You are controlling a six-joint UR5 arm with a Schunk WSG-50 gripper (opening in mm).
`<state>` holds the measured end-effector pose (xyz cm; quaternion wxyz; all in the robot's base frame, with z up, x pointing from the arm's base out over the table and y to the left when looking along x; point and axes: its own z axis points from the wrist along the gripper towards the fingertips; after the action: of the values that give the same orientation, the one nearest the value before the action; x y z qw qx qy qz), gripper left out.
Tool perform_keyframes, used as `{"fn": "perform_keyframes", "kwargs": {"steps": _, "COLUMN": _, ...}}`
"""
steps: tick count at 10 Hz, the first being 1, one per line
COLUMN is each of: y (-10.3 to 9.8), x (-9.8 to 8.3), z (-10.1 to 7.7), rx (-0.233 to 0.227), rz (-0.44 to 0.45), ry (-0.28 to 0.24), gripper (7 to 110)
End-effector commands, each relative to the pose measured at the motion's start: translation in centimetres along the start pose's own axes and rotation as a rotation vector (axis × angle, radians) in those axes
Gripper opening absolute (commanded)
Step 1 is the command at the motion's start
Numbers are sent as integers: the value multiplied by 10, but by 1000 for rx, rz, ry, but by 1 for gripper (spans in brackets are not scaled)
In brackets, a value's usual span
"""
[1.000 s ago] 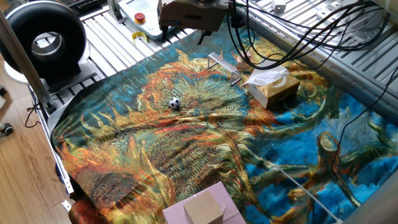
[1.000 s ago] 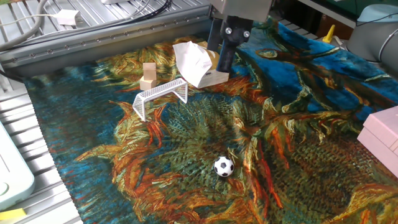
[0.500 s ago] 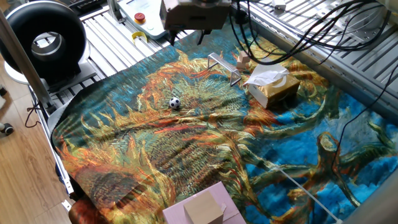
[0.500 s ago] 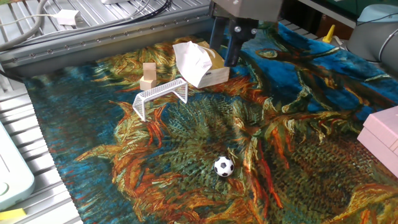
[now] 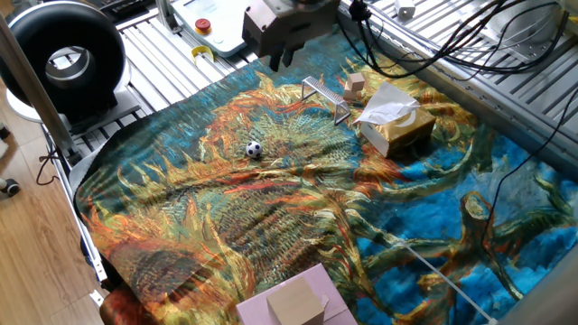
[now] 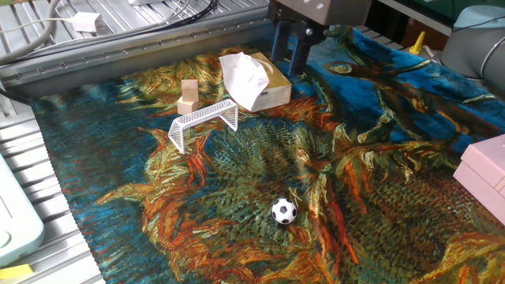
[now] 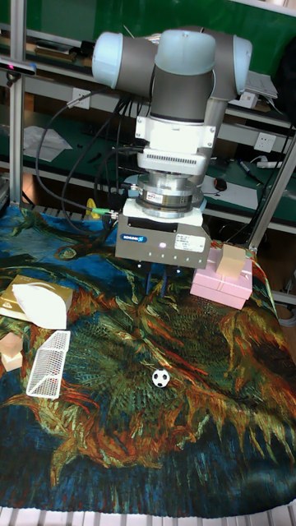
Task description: Push the soccer ball into the goal
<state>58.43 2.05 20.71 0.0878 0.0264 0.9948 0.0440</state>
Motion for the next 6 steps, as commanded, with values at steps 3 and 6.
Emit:
{"fn": "perform_keyframes", "kwargs": {"steps": 3, "y": -6, "x": 0, "z": -2, "rx": 14, "rz": -212, "ry": -5, "gripper": 7}}
{"fn": "perform_keyframes", "kwargs": {"steps": 6, "y": -12, "x": -3, "z": -3, "rx": 37, "rz": -386, "ry": -15, "gripper": 7}}
